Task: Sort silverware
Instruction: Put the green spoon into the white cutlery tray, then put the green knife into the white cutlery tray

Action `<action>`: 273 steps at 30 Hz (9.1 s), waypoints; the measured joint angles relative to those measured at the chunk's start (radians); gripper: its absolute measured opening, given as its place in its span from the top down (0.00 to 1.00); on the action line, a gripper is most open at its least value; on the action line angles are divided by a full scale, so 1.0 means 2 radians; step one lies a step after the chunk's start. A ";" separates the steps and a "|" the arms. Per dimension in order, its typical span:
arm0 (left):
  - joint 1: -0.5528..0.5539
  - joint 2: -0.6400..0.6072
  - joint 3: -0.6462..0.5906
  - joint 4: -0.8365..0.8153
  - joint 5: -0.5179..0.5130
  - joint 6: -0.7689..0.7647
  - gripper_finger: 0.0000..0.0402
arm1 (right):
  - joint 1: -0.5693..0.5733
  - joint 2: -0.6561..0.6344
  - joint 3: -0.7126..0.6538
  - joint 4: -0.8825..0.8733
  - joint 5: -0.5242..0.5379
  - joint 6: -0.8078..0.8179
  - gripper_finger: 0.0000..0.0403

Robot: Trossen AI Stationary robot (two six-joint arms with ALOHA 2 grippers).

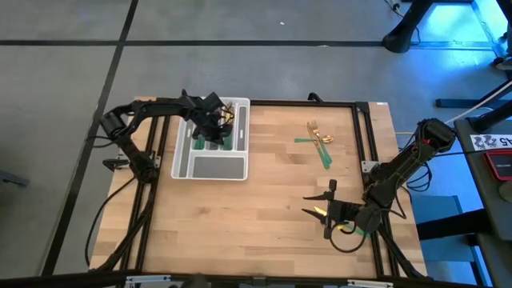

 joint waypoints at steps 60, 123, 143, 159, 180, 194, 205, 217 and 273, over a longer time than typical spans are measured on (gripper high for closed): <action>-0.620 -0.151 -0.026 0.324 -0.601 0.121 0.71 | 0.150 0.122 0.002 -0.440 -0.238 0.739 0.61; -0.640 -0.009 -0.031 0.424 -0.703 0.063 0.71 | -0.110 0.313 0.002 -0.002 -0.051 0.389 0.54; -0.637 -0.010 -0.031 0.423 -0.703 0.056 0.71 | -0.083 0.191 0.001 0.015 -0.114 0.255 0.54; -0.629 -0.001 -0.031 0.422 -0.708 0.055 0.71 | -0.097 0.330 0.021 0.025 -0.095 0.284 0.59; -0.627 0.007 -0.032 0.423 -0.707 0.044 0.71 | -0.102 0.105 0.003 -0.131 -0.196 0.155 0.72; -0.626 0.007 -0.032 0.412 -0.707 0.046 0.71 | -0.081 0.271 0.004 -0.096 -0.063 0.406 0.52; -0.627 0.007 -0.032 0.410 -0.707 0.045 0.71 | -0.083 0.328 -0.112 0.158 -0.077 0.427 0.79; -0.627 0.007 -0.032 0.409 -0.707 0.045 0.71 | -0.076 0.330 -0.156 0.258 -0.095 0.356 0.92; -0.456 0.301 0.029 0.983 -0.392 0.060 0.62 | -0.080 0.285 -0.139 0.547 0.042 0.069 0.91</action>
